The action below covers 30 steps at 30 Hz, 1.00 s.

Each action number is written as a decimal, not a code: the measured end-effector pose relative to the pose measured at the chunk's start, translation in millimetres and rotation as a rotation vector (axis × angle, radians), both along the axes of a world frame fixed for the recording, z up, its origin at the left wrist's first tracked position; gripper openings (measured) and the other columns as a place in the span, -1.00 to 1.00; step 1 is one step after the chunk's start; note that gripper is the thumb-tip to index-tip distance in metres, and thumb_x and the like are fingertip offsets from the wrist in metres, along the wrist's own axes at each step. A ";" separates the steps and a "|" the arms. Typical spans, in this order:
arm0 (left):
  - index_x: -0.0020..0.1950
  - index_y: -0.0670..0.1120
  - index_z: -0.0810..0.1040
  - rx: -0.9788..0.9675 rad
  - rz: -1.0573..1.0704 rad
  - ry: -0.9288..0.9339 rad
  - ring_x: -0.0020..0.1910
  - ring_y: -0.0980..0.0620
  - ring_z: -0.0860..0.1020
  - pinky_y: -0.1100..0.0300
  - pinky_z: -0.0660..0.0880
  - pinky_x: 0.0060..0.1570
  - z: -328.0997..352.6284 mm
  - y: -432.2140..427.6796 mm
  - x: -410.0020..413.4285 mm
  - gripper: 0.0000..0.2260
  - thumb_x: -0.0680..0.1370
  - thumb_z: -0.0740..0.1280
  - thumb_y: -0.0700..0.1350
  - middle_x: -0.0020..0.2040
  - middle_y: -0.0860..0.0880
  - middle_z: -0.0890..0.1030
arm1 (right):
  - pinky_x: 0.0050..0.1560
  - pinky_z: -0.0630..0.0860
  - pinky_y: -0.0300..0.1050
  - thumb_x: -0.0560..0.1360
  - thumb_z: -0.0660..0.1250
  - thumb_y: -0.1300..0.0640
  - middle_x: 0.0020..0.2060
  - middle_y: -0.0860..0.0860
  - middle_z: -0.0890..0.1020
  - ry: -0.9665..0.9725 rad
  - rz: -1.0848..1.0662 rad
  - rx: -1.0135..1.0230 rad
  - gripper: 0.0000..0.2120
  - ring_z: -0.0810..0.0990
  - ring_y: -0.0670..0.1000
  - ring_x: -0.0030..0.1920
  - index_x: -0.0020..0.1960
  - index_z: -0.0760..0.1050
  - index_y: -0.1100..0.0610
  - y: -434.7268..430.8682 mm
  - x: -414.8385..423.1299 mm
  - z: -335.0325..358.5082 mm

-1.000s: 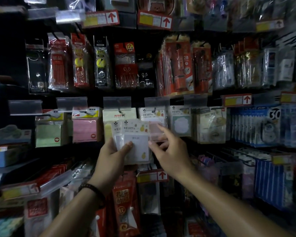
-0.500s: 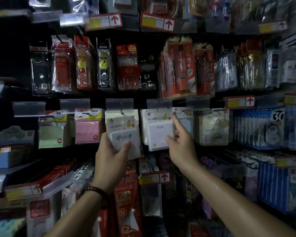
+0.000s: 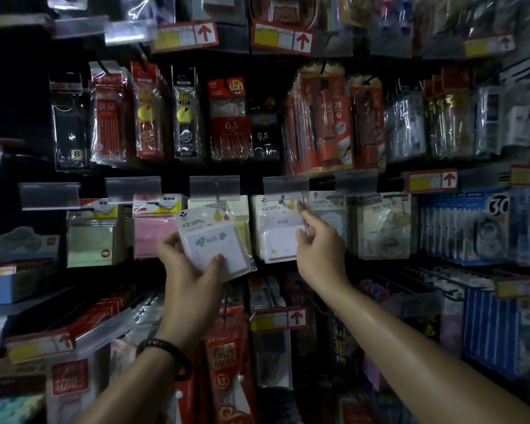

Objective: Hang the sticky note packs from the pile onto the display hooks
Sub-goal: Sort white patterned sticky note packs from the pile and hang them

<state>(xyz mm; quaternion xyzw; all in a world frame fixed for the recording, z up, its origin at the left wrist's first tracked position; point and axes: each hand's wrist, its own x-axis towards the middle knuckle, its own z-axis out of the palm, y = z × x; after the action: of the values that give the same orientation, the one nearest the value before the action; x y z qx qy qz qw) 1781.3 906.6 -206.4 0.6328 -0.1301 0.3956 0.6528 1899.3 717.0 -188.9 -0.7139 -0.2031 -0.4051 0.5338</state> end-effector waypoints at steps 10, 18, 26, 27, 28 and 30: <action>0.38 0.03 0.19 0.230 -0.052 0.062 -0.16 0.09 0.73 -0.08 0.73 -0.16 2.8 -14.5 5.5 -0.56 0.68 0.24 -0.40 0.14 -0.04 0.58 | -0.31 0.49 -0.16 0.69 0.33 -0.05 -0.21 -0.07 0.57 0.063 -0.344 -0.405 -0.51 0.57 -0.05 -0.27 0.59 0.36 -0.25 -10.5 -6.5 20.8; 0.39 0.02 0.34 0.215 -0.071 0.015 0.00 0.13 0.72 -0.05 0.74 -0.03 4.6 -42.3 29.5 -0.59 0.66 0.32 -0.37 0.27 0.04 0.57 | -0.09 0.65 -0.21 0.65 0.42 0.01 0.03 -0.11 0.59 -0.122 0.026 -0.178 -0.40 0.65 -0.13 -0.09 0.64 0.34 -0.13 -18.6 -23.9 -12.1; 0.34 0.20 0.42 0.286 0.018 -0.088 0.13 0.10 0.69 -0.02 0.73 0.02 10.3 -58.1 58.3 -0.51 0.62 0.42 -0.33 0.25 0.09 0.59 | 0.01 0.72 0.05 0.61 0.47 0.22 0.24 0.03 0.61 -0.114 0.085 -0.058 -0.20 0.69 0.06 0.01 0.62 0.23 -0.39 -17.5 -10.7 -26.7; 0.35 0.20 0.41 0.302 0.042 -0.091 0.10 0.13 0.69 0.00 0.73 -0.01 12.6 -58.4 59.5 -0.49 0.61 0.43 -0.33 0.24 0.08 0.60 | 0.00 0.71 0.05 0.61 0.47 0.22 0.22 0.05 0.59 -0.119 0.069 -0.066 -0.20 0.67 0.06 -0.01 0.62 0.23 -0.38 -18.6 -7.4 -23.9; 0.37 0.20 0.41 0.315 0.069 -0.093 0.09 0.16 0.69 0.03 0.73 -0.02 14.7 -58.9 61.1 -0.47 0.61 0.44 -0.33 0.23 0.08 0.60 | -0.01 0.70 0.04 0.61 0.47 0.21 0.18 0.04 0.57 -0.122 0.060 -0.072 -0.20 0.66 0.05 -0.04 0.62 0.23 -0.38 -18.9 -5.5 -21.1; 0.44 0.15 0.42 0.373 0.163 -0.097 0.15 0.18 0.65 0.09 0.70 0.07 19.2 -59.5 63.4 -0.45 0.59 0.45 -0.32 0.30 0.10 0.59 | -0.01 0.69 0.01 0.60 0.48 0.20 0.08 -0.02 0.55 -0.120 0.043 -0.078 -0.23 0.63 0.02 -0.10 0.62 0.26 -0.35 -17.5 -5.5 -15.4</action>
<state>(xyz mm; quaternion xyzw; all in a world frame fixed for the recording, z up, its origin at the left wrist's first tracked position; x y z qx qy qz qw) 1844.8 847.1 -187.3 0.7313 -0.1808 0.4461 0.4833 1893.8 699.5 -204.3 -0.7042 -0.2657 -0.4273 0.5009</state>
